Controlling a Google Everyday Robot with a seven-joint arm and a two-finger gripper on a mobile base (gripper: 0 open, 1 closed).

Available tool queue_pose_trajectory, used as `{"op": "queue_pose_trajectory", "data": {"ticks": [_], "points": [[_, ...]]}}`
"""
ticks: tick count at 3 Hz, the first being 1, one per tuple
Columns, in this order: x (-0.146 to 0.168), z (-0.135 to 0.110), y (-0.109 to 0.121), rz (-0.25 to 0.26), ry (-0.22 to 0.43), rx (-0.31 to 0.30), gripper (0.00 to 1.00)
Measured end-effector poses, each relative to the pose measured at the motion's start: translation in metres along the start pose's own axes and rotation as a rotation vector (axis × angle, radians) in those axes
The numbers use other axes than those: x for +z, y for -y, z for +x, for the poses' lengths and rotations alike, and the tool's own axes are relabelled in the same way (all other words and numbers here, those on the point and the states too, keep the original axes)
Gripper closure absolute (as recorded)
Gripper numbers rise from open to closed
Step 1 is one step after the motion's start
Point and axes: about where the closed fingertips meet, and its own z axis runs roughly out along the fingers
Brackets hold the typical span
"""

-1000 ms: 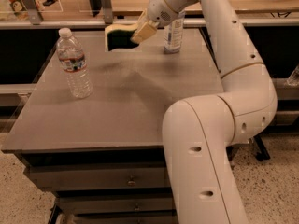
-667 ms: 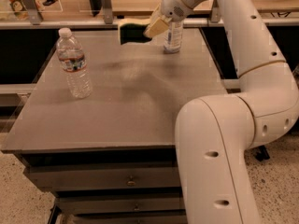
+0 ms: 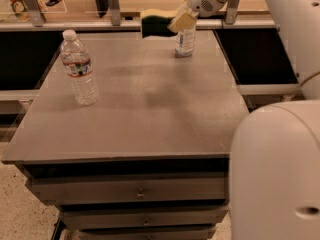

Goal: Pick sponge

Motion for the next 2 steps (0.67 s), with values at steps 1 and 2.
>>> {"op": "queue_pose_trajectory", "data": {"ticks": [1,2], "points": [[-0.042,-0.021,-0.015,0.087,0.068,0.038,1.0],[-0.01,-0.01,-0.066,-0.02,0.07,0.086,1.0]]}}
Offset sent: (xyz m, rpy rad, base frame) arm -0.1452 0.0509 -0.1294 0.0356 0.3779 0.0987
